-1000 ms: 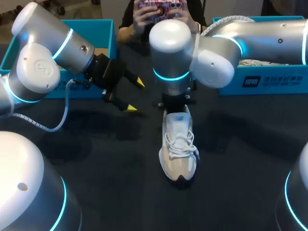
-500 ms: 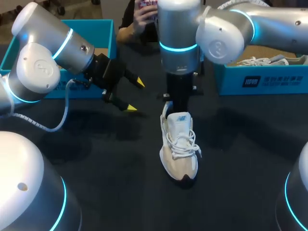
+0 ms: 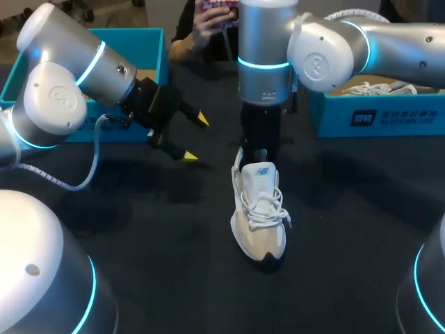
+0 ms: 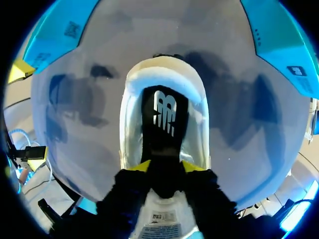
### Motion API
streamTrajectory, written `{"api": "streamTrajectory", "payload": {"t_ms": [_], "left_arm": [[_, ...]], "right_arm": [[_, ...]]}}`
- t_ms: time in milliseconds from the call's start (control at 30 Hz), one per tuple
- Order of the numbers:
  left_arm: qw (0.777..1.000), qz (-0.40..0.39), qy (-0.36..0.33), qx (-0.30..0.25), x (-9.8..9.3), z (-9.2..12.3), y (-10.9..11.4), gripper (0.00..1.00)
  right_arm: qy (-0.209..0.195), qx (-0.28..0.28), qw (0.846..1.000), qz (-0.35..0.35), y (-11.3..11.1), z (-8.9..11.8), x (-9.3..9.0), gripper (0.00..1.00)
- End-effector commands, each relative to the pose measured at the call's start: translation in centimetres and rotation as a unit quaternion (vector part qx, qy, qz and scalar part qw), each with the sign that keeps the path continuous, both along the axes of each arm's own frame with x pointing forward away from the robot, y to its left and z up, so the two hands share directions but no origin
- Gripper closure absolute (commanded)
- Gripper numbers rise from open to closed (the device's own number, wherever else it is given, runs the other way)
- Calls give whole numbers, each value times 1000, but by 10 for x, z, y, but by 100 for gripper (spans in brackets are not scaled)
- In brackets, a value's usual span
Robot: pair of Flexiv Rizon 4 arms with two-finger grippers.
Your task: Take the shoe out of the shoebox, open the shoe tongue, remove and reinsert the insole, then place the shoe into the shoebox
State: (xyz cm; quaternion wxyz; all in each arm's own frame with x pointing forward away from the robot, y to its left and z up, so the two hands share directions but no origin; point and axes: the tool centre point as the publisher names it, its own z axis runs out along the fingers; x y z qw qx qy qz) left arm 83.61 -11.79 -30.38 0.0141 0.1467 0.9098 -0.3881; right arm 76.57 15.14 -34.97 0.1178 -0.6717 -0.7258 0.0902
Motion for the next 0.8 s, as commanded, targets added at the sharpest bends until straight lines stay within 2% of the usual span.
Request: {"api": "streamTrajectory", "payload": {"t_ms": [33,233,500,800], "left_arm": [[1000,0,0,1,0,0,0,0],[1000,0,0,1,0,0,0,0],[1000,0,0,1,0,0,0,0],[1000,0,0,1,0,0,0,0]], "right_arm": [[1,4,1000,0,1,-3,-2,0],[8,5,1000,4,0,-6,-2,0],[26,11,1000,0,-7,-21,-4,0],[25,0,1000,-5,-4,-3,-7,0]]}}
